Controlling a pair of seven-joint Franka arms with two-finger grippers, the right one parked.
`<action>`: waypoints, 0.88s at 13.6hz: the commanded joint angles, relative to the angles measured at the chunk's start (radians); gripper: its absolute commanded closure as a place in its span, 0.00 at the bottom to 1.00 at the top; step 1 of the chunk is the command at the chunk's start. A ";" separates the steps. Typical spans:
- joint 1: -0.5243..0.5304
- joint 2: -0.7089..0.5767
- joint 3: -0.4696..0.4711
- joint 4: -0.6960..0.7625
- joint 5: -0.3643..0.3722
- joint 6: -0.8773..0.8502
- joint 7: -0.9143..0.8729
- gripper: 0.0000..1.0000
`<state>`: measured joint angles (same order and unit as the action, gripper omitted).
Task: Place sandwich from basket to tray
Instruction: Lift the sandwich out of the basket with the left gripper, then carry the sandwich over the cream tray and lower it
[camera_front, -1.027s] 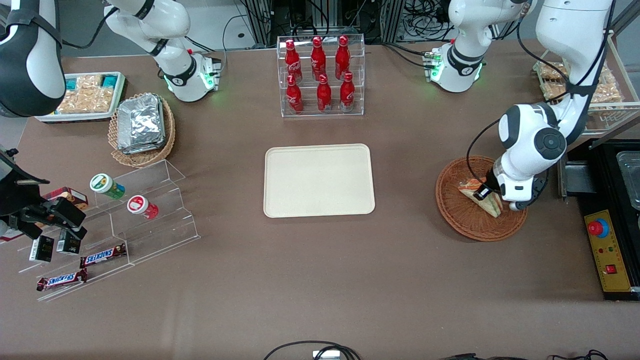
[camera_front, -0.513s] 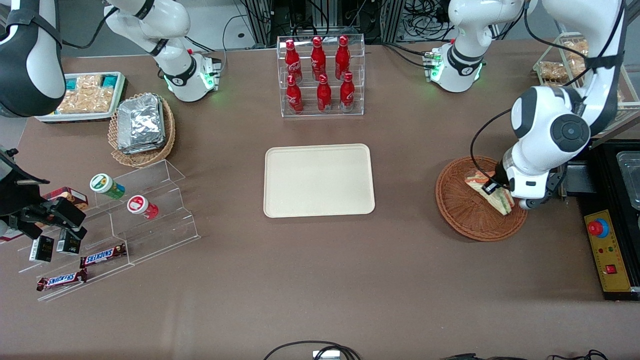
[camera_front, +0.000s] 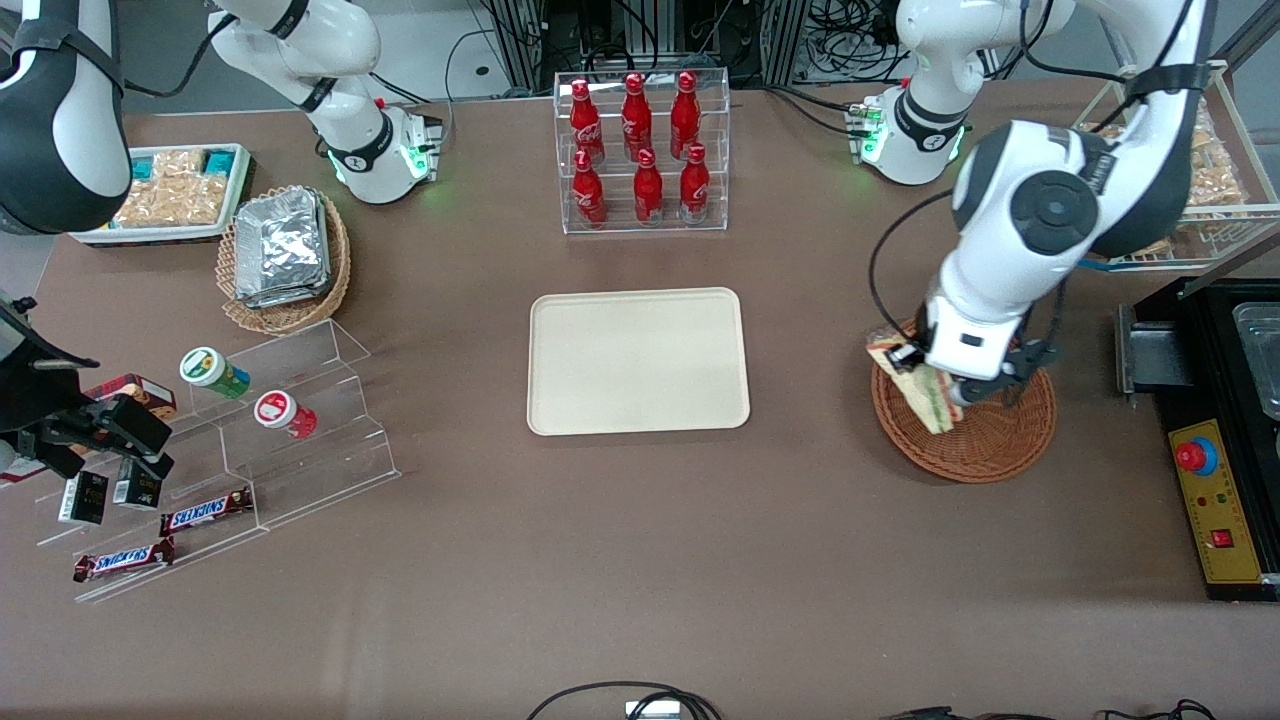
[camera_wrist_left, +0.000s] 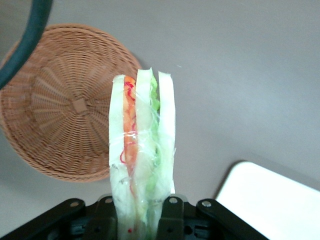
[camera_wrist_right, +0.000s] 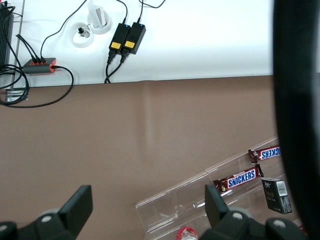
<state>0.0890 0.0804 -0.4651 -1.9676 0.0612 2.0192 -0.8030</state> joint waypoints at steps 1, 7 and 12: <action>0.005 0.028 -0.078 0.041 0.019 -0.004 -0.001 1.00; -0.176 0.129 -0.135 0.041 0.155 -0.002 -0.022 0.97; -0.305 0.237 -0.135 0.041 0.212 0.088 -0.126 0.98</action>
<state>-0.1769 0.2688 -0.6033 -1.9544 0.2444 2.0743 -0.8818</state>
